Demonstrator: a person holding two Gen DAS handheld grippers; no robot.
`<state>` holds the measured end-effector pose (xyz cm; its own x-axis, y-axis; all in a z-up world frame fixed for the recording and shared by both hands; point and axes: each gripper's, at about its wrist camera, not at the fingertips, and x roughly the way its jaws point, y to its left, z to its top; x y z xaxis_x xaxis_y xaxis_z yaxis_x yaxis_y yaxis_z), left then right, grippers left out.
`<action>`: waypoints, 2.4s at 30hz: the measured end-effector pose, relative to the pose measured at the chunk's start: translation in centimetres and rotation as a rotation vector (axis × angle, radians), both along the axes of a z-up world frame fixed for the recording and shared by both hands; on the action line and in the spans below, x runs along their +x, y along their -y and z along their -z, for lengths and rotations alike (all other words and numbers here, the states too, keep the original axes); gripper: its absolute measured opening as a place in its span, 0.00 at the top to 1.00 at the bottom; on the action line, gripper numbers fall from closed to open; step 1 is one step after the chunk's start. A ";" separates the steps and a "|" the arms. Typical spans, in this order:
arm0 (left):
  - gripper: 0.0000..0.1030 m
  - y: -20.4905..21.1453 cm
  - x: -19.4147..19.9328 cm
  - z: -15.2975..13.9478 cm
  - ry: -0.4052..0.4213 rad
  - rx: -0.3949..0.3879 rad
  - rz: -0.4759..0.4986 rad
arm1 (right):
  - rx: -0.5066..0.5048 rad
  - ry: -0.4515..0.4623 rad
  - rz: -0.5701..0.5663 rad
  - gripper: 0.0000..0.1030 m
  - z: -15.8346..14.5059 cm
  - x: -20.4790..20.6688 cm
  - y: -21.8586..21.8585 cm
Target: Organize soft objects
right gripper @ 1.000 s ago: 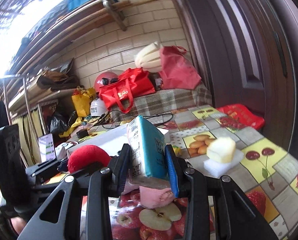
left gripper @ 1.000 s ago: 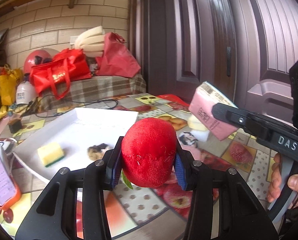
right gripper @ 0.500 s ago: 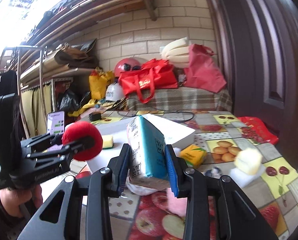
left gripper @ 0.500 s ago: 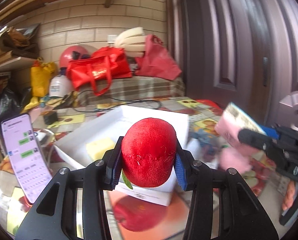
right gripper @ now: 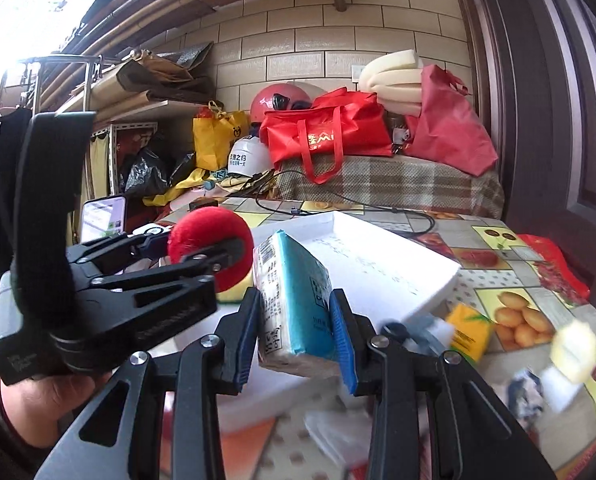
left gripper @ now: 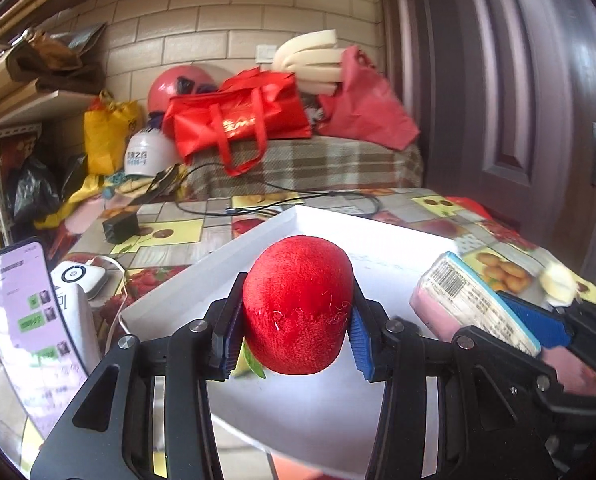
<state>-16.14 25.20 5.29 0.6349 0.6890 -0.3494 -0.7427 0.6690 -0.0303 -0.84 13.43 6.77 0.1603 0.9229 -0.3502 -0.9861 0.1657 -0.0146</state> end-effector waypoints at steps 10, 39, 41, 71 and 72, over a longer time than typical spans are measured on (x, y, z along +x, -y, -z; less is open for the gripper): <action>0.57 -2.9 0.8 0.3 0.001 -0.055 -0.069 | -0.012 -0.072 0.089 0.64 0.0 1.8 -4.5; 0.00 7.6 0.4 -0.1 0.057 -0.054 0.205 | 0.095 -0.237 0.341 0.00 -0.4 9.2 7.6; 0.00 9.3 1.8 0.3 0.002 -0.100 0.355 | 0.113 -0.273 0.416 0.00 -0.4 11.3 9.6; 0.01 20.6 9.7 5.8 -0.575 -0.180 0.899 | 0.085 -0.459 0.550 0.00 1.1 17.1 13.6; 0.01 20.6 9.7 5.8 -0.575 -0.180 0.899 | 0.081 -0.460 0.549 0.00 1.1 17.1 13.6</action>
<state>-6.48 4.58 -0.51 0.5911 -0.0387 -0.8057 0.0835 0.9964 0.0135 16.24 -0.19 5.62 0.4612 0.7775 -0.4275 -0.6633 0.6221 0.4159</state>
